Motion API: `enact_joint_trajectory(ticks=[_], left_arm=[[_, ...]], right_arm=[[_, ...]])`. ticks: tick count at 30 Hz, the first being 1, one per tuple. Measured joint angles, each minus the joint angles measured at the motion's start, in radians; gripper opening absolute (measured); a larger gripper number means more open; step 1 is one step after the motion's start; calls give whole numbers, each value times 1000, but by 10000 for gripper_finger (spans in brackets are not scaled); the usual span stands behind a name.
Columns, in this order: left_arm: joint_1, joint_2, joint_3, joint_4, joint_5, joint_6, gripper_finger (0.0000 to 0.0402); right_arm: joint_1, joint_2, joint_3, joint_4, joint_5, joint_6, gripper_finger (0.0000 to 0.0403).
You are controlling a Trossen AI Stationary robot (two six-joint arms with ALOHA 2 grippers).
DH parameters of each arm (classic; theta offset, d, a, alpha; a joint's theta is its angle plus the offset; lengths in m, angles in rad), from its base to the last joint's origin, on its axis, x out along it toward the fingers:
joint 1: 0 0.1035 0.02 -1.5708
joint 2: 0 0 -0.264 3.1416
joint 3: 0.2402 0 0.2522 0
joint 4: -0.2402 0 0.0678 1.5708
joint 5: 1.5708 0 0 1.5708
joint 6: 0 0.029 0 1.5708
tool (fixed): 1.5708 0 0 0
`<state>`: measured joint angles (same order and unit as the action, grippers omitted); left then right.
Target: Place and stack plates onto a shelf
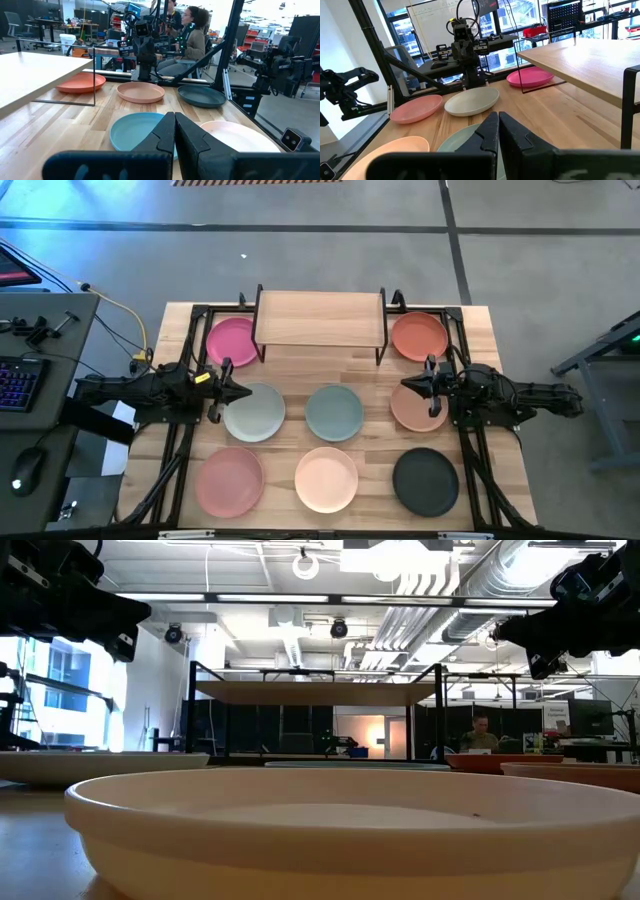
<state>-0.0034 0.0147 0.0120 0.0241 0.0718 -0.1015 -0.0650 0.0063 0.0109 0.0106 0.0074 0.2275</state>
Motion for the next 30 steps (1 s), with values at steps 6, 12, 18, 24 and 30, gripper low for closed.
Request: enact_joint_trajectory(ticks=[6,12,18,24,30], left_arm=[[0,0,0,0,0,0,0],[0,0,0,0,0,0,0],[0,0,0,0,0,0,0],[0,0,0,0,0,0,0],[0,0,0,0,0,0,0]], right_arm=[[0,0,0,0,0,0,0],[0,0,0,0,0,0,0],[0,0,0,0,0,0,0],[0,0,0,5,0,3,0],[0,0,-1,356,48,355,0]])
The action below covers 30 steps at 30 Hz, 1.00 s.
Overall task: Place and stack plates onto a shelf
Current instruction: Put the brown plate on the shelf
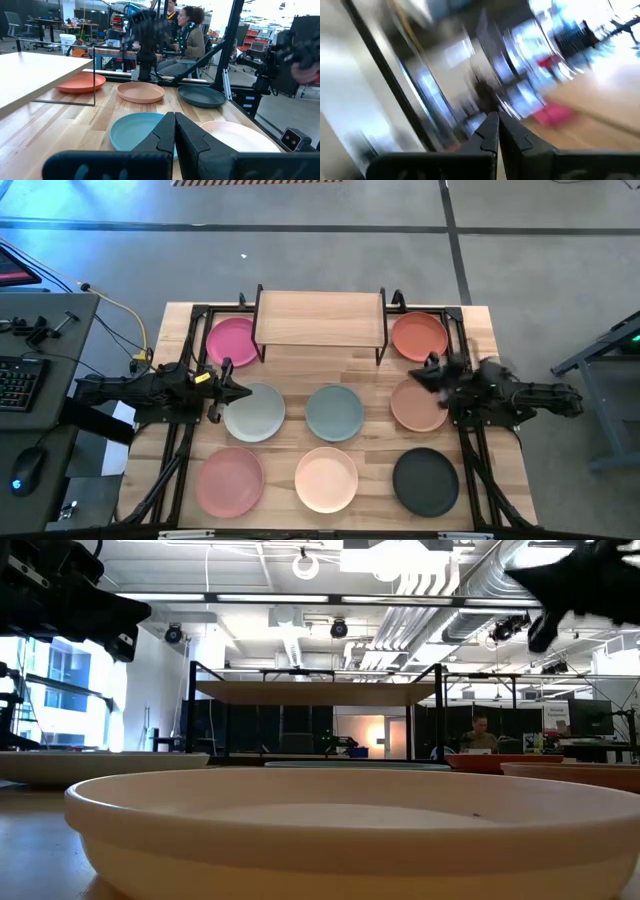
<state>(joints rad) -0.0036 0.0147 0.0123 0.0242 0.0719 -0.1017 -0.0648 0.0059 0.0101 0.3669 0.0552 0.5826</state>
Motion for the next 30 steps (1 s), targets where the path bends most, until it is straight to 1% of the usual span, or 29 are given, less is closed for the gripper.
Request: enact_joint_trajectory(ticks=[1,3,4,5,6,8,12,13,15,17,19,21,24,27,30], left_arm=[[0,0,0,0,0,0,0],[0,0,0,0,0,0,0],[0,0,0,0,0,0,0],[0,0,0,0,0,0,0],[0,0,0,0,0,0,0],[0,0,0,0,0,0,0],[0,0,0,0,0,0,0],[0,0,0,0,0,0,0],[0,0,0,0,0,0,0],[0,0,0,0,0,0,0],[0,0,0,0,0,0,0],[0,0,0,0,0,0,0],[0,0,0,0,0,0,0],[0,0,0,0,0,0,0],[0,0,0,0,0,0,0]], right_arm=[[0,0,0,86,29,63,0],[0,8,1,229,96,125,0],[-1,19,12,261,109,157,0],[-1,41,41,257,103,181,0],[0,66,81,224,73,189,0],[8,149,195,74,17,188,0],[29,393,479,-489,1,131,9],[33,459,544,-628,-1,140,16],[49,595,657,-869,-8,207,37],[76,718,734,-1031,-54,272,65],[113,819,781,-1136,-118,347,96],[163,905,803,-1186,-172,422,126],[252,1007,807,-1221,-196,547,168],[335,1096,808,-1280,-132,683,198],[390,1180,808,-1352,-44,868,212]])
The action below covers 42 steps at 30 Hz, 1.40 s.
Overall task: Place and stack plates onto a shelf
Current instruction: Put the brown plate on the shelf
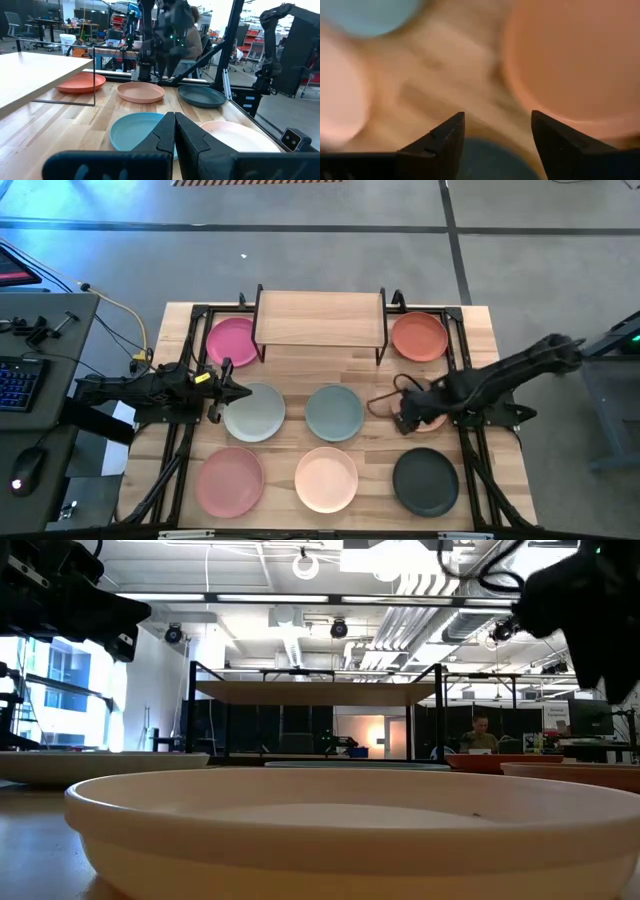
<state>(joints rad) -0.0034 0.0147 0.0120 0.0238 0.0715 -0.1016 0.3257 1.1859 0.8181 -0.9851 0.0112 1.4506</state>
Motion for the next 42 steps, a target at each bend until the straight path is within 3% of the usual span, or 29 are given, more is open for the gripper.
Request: enact_joint_trajectory(ticks=[5,17,22,26,34,42], left_arm=[[0,0,0,0,0,0,0],[0,0,0,0,0,0,0],[0,0,0,0,0,0,0],[0,0,0,0,0,0,0],[0,0,0,2,-3,32,0],[0,0,0,-2,-13,108,0]], right_arm=[[40,109,0,-14,0,166,210],[45,300,0,48,-13,-102,209],[45,357,0,69,-19,-134,201],[41,392,0,78,-9,-150,159],[19,403,0,89,15,-165,13],[28,401,10,87,-8,-157,4]])
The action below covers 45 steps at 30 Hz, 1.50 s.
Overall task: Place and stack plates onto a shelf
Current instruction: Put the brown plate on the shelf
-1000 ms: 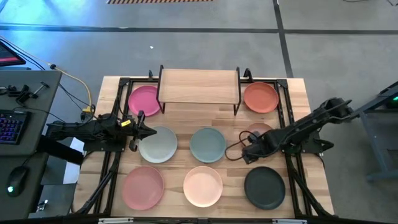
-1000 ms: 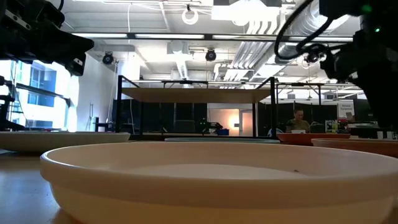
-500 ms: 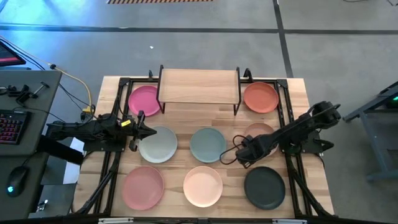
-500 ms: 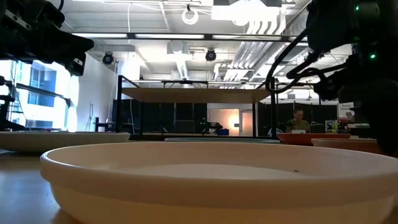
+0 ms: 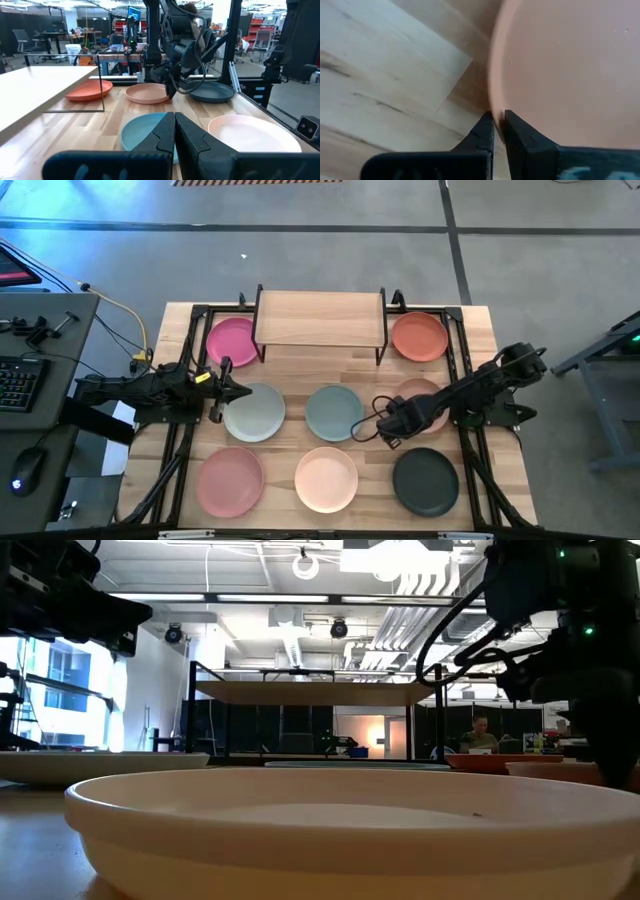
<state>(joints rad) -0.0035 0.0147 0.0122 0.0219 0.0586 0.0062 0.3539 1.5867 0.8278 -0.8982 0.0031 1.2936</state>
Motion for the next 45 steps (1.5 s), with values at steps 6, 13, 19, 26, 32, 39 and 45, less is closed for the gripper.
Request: enact_joint_trajectory(ticks=[6,13,19,26,32,39,45], left_arm=[[0,0,0,0,0,-19,0],[0,0,0,0,0,5,0],[0,0,0,0,0,5,0],[0,0,0,0,1,-21,0],[0,0,0,0,1,-21,0],[0,0,0,0,1,-21,0],[0,0,0,0,1,-30,0]], right_arm=[[0,0,127,-124,13,-41,0],[0,0,360,-308,31,-157,0],[0,-1,464,-409,56,-222,0],[19,1,613,-537,46,-268,0],[51,40,853,-613,71,-390,0],[18,214,1229,-672,216,-713,0],[-70,338,1472,-672,304,-966,0]])
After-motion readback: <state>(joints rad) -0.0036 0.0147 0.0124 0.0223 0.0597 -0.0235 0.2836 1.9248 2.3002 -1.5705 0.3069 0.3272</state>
